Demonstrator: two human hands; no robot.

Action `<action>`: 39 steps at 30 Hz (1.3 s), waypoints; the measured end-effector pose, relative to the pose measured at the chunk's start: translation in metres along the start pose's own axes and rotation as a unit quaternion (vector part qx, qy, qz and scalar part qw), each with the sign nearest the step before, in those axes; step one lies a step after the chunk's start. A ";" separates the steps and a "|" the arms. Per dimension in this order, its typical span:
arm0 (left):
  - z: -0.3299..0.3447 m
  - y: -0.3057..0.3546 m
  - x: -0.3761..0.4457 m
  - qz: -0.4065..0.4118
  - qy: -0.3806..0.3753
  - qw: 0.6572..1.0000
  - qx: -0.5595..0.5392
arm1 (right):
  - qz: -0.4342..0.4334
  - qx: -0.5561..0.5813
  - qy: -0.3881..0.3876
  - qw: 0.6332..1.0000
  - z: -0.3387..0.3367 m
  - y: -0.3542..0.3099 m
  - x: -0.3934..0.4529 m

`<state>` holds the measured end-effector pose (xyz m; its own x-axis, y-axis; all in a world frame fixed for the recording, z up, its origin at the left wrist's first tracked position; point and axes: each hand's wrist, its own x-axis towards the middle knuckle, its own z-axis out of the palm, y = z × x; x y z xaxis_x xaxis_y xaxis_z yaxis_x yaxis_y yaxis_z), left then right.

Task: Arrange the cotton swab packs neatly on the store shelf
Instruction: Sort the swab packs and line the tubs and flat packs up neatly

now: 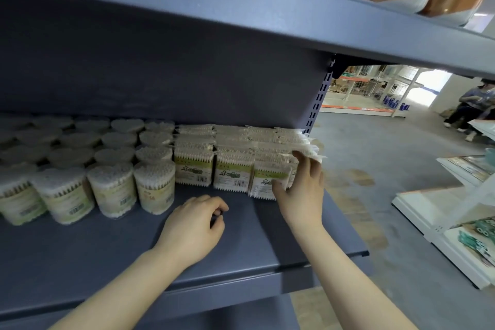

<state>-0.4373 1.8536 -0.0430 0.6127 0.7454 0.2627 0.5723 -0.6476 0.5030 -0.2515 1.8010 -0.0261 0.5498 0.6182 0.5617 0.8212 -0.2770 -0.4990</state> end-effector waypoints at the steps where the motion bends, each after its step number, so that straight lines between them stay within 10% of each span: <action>1: 0.000 0.000 0.000 0.000 0.002 1.000 -0.001 | -0.025 -0.029 -0.005 0.999 0.002 -0.001 0.000; 24: -0.004 0.005 0.015 0.093 0.065 0.988 0.103 | -0.204 -0.211 0.009 0.956 0.015 0.029 0.020; 39: 0.000 0.009 0.055 -0.045 -0.020 0.964 0.260 | -0.234 -0.186 -0.002 0.954 0.021 0.036 0.020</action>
<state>-0.3986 1.8884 -0.0242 0.5629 0.8020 0.2001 0.8132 -0.5806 0.0394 -0.2143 1.8190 -0.0467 0.1088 0.7411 0.6625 0.9747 -0.2106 0.0755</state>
